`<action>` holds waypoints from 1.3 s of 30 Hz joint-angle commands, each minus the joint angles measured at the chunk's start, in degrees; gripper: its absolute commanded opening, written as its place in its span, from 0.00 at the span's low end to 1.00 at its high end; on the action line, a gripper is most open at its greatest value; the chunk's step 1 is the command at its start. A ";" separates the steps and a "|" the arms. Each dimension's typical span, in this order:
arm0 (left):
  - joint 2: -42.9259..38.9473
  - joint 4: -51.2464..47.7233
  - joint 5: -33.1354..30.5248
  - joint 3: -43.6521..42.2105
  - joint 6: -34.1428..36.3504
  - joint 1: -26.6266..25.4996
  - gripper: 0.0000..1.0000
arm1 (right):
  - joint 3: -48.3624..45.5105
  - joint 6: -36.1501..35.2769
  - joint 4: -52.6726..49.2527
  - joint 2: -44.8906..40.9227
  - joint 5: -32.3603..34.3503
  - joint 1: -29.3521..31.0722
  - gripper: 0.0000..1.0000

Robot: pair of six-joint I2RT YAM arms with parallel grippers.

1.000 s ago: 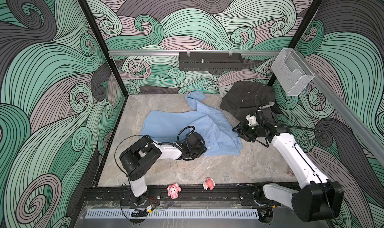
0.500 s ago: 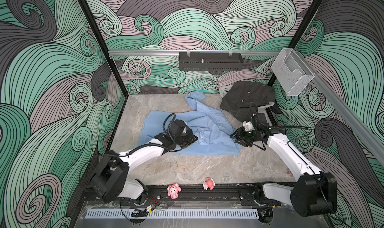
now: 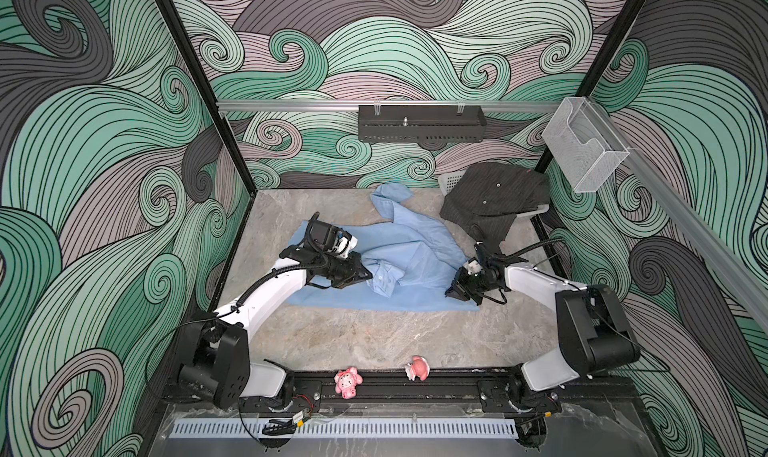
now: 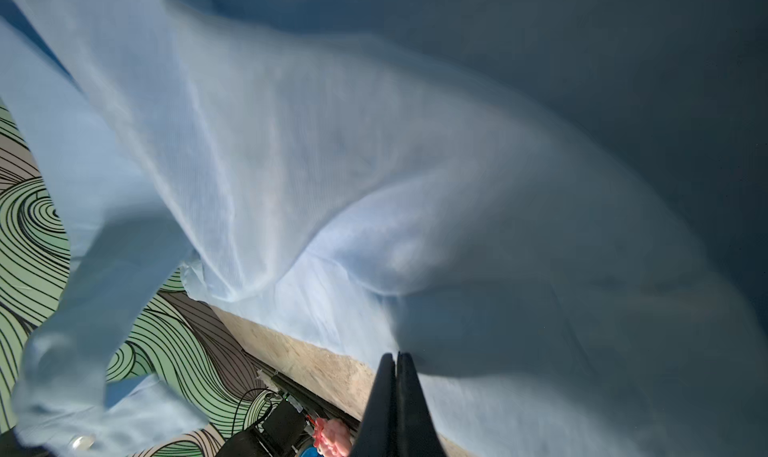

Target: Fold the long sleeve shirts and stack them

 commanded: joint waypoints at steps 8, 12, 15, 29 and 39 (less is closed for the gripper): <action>13.87 1.76 9.06 32.10 3.63 1.65 0.00 | 3.96 4.08 8.13 4.21 -1.17 0.25 0.00; 18.30 5.51 9.98 41.57 2.29 1.88 0.00 | 3.72 4.48 9.05 5.37 -1.30 0.22 0.00; 22.72 5.81 11.83 47.97 1.26 2.18 0.00 | 3.62 4.64 9.80 6.29 -1.16 0.27 0.00; 21.16 17.47 24.55 38.68 -1.67 7.56 0.00 | 4.97 5.73 14.23 13.08 -0.84 -1.50 0.00; 4.62 16.66 31.54 13.29 17.20 16.54 0.00 | 4.51 3.52 12.83 14.84 -1.08 -4.91 0.00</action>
